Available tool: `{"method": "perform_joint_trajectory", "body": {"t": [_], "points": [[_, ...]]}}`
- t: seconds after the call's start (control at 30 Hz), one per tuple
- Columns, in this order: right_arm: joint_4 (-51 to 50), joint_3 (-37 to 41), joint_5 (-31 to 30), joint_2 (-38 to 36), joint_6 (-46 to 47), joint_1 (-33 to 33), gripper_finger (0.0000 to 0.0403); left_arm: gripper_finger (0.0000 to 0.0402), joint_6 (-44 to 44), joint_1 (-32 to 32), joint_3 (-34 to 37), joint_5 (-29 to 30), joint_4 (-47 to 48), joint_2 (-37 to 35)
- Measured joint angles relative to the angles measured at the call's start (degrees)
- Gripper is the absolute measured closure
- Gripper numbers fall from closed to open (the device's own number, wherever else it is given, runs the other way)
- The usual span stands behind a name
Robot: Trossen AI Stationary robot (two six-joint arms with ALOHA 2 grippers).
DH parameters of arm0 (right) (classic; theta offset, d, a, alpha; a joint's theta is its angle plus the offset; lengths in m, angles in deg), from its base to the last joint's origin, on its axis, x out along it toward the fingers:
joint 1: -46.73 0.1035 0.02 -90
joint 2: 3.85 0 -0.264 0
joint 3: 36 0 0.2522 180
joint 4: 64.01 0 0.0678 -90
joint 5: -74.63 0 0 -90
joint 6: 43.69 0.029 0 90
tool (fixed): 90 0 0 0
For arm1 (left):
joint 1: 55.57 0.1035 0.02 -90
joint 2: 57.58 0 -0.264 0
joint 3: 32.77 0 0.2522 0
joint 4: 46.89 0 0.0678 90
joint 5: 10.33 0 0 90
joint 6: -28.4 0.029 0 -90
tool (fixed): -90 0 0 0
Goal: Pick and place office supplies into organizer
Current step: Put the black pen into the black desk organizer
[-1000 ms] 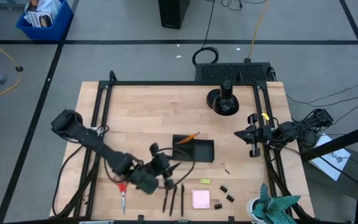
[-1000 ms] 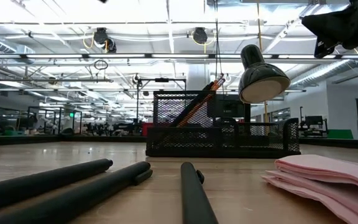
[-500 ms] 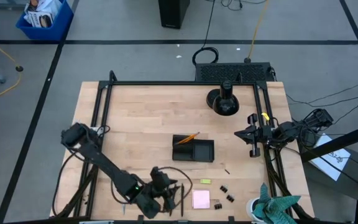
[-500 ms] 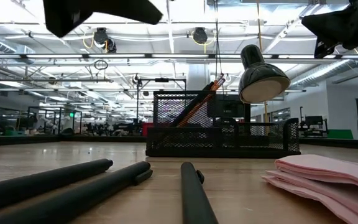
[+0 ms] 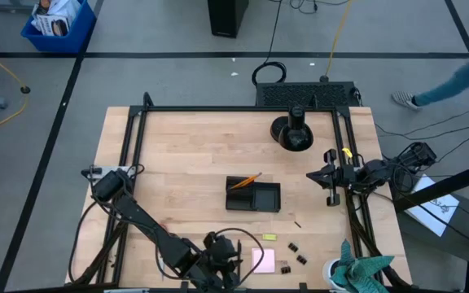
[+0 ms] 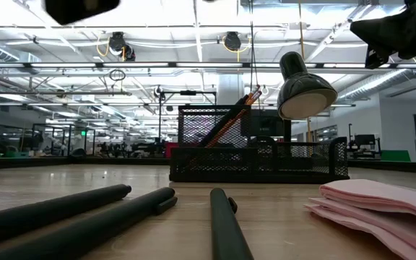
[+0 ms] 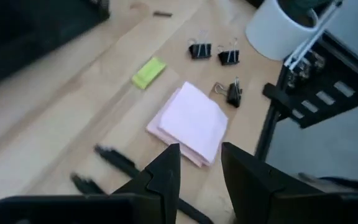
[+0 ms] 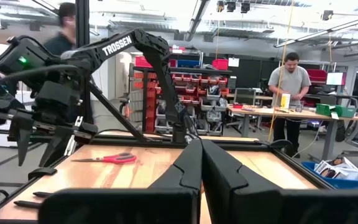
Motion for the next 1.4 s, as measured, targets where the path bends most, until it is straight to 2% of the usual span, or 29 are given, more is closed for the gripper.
{"method": "perform_joint_trajectory", "body": {"t": [0.1,0.23,0.37,0.5,0.63,0.73,0.93,1.03,1.23,1.4], "points": [[-0.14,-0.01,0.00,0.00,0.44,0.00,0.0403,0.0287,-8.49,0.67,-1.12,-3.22,6.12,-0.11],[-0.32,-0.02,-0.02,0.00,0.42,0.02,0.0403,0.0324,-14.59,1.82,-1.09,-9.88,12.92,0.00],[-0.32,0.00,-0.01,0.00,0.37,0.00,0.0403,0.0364,-14.85,2.84,-1.09,-15.00,17.75,0.00],[-0.32,-0.01,-0.02,0.00,0.35,0.00,0.0403,0.0376,-12.89,4.02,-1.07,-17.95,18.56,0.00],[-0.32,-0.02,-0.02,0.00,0.31,0.00,0.0403,0.0354,-12.62,5.75,-1.07,-21.37,18.72,0.00],[-0.32,-0.01,-0.02,0.00,0.33,0.02,0.0403,0.0324,-12.61,7.06,-1.07,-24.03,19.12,0.00],[-0.32,-0.01,-0.02,0.00,0.46,0.00,0.0403,0.0262,-9.55,8.78,-1.07,-25.46,19.53,0.21],[-0.32,-0.02,-0.02,0.00,0.46,0.00,0.0403,0.0240,-10.14,9.64,-1.05,-28.65,20.69,0.87],[-0.43,0.00,-0.09,0.02,0.48,0.00,0.0403,0.0216,-10.20,10.98,-1.03,-35.07,22.37,4.68],[-0.35,0.00,-0.10,0.19,0.48,0.01,0.0403,0.0209,-9.91,11.90,-1.23,-37.32,22.06,7.46]]}}
